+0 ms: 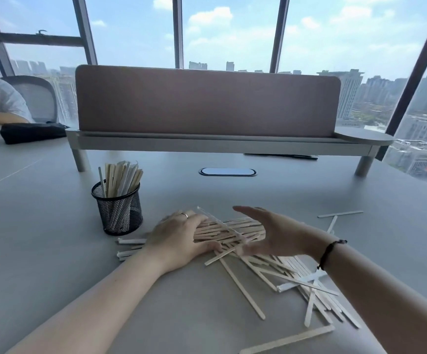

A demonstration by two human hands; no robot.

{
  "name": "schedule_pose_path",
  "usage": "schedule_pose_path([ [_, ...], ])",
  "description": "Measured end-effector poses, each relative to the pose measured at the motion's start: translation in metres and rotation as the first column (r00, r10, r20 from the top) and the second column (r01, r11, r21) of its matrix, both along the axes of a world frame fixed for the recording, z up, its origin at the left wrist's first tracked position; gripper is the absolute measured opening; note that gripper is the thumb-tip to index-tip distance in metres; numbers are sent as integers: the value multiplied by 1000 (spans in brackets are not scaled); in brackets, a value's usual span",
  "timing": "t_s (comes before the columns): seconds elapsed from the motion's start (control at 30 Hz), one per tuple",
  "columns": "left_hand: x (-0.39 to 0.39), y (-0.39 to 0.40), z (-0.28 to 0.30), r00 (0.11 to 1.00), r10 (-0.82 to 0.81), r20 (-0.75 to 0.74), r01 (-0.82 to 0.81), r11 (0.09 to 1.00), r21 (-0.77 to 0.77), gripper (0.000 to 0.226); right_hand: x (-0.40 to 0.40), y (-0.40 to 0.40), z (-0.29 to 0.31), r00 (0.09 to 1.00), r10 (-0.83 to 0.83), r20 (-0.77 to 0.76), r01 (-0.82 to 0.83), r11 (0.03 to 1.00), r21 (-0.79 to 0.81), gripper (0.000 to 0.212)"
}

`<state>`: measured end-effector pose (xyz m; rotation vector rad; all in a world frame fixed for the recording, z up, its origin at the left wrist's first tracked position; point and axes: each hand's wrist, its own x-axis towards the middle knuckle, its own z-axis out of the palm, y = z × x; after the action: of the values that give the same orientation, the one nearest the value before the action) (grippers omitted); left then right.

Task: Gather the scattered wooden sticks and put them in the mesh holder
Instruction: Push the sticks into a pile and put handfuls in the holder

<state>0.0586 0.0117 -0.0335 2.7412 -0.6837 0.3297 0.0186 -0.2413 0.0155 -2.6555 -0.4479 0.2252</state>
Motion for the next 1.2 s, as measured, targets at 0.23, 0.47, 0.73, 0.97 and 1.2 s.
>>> schedule_pose_path([
  [0.23, -5, -3, 0, 1000, 15, 6, -15, 999, 38, 61, -13, 2, -35, 982, -55, 181, 88, 980, -179, 120],
  [0.47, -3, -1, -1, 987, -10, 159, -5, 995, 96, 65, 10, 12, -43, 931, -78, 358, 122, 987, -103, 79],
  [0.73, 4, 5, -2, 865, -107, 489, 94, 994, 51, 62, 30, 10, -49, 877, 2, 481, 58, 992, -110, 52],
  [0.97, 3, 7, 9, 836, -118, 536, 114, 993, 41, 63, 25, 8, -47, 850, 6, 527, 40, 996, -75, 53],
  [1.2, -3, 11, 24, 866, -132, 481, 116, 991, 63, 72, 16, 10, -38, 840, -24, 542, 85, 993, -87, 26],
])
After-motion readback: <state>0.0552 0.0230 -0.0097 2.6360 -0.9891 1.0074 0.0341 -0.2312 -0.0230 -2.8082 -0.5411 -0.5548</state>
